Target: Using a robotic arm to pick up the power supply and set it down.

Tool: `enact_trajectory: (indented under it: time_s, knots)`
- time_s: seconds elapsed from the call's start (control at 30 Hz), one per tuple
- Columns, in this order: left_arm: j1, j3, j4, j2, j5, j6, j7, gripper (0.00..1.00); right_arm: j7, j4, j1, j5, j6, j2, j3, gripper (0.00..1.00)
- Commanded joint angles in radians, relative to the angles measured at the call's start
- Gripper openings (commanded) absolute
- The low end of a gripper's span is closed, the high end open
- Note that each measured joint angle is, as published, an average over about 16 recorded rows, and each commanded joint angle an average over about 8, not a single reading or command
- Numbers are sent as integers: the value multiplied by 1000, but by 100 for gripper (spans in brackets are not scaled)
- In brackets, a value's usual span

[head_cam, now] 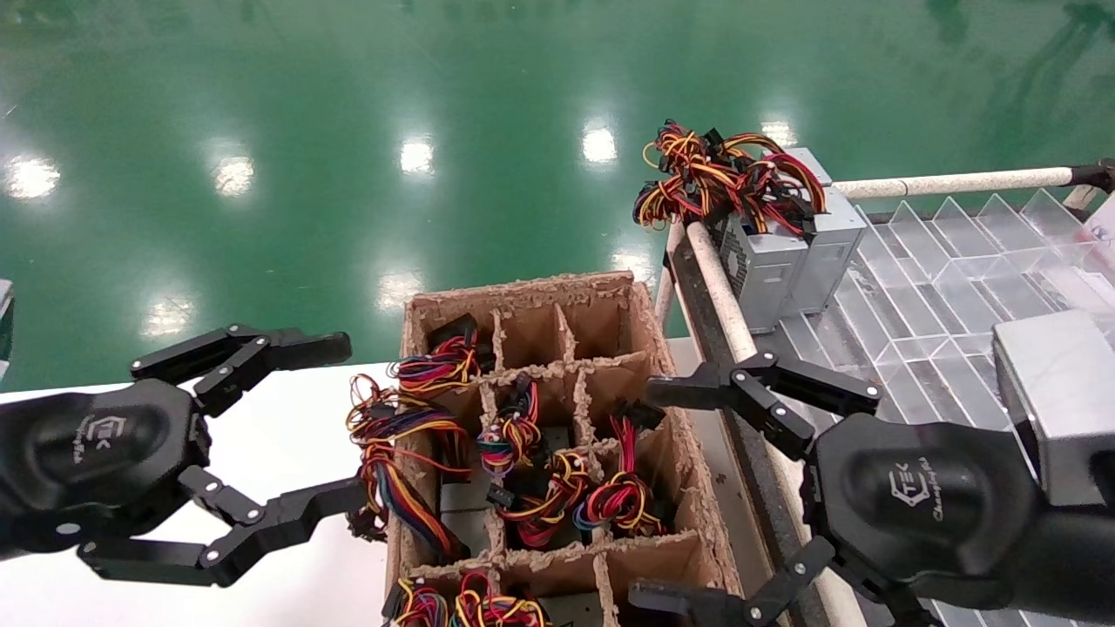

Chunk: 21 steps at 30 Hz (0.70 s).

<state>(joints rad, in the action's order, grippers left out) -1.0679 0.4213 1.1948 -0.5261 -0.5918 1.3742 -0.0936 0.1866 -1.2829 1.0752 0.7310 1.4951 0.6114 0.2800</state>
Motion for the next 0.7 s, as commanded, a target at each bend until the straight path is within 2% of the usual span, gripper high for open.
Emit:
enact_trajectory:
  time_s: [0.03,0.7]
  knots:
    - [0,0,0,0,0,0,0,100,0,0,0,0,0,0,0,100]
    - [0,0,0,0,0,0,0,100,0,0,0,0,0,0,0,100]
